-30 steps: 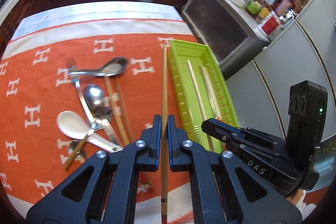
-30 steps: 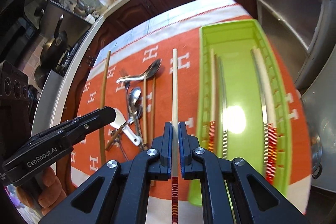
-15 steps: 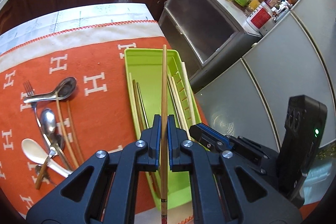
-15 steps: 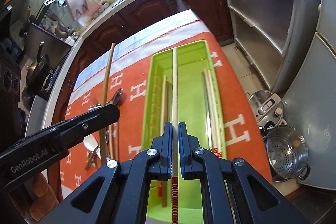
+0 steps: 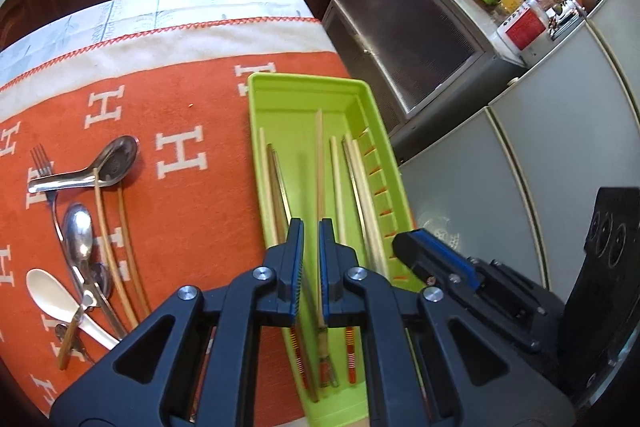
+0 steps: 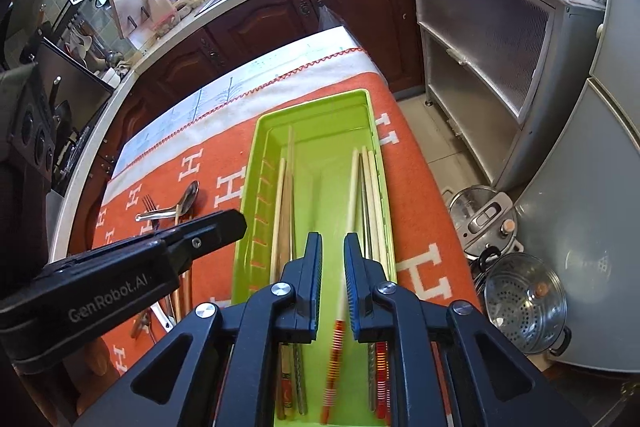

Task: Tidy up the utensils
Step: 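Carry chopsticks into the green tray with both tools and open both, then grasp a wooden chopstick with the left tool while the right grasps another chopstick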

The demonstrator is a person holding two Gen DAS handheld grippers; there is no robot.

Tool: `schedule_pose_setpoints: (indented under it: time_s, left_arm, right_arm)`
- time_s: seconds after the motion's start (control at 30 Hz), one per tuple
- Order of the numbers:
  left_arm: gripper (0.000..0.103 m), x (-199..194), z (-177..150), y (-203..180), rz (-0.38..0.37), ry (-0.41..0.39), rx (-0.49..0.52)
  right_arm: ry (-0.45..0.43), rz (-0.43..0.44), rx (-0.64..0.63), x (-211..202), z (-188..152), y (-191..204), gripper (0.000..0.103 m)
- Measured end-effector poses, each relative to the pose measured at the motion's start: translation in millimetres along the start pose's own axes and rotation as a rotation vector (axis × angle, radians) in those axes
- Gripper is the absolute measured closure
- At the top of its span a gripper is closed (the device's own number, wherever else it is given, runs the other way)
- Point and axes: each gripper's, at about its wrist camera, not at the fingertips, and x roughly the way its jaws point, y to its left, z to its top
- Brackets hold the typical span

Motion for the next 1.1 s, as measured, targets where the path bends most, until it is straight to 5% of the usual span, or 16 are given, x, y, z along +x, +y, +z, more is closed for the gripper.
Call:
schedule_pose_setpoints:
  time_s: [0.57, 1.1]
  left_arm:
    - [0.099, -26.9, -38.7, 36.4, 0.149, 0.004, 0.049]
    - [0.083, -120.4, -63.2, 126.6, 0.303, -0.118, -0.008]
  right_arm:
    - [0.038, 0.002, -0.020, 12.2, -15.9, 22.2, 0.092]
    - [0.044, 0.080, -0.140, -1.6, -15.9, 87.4, 0.086]
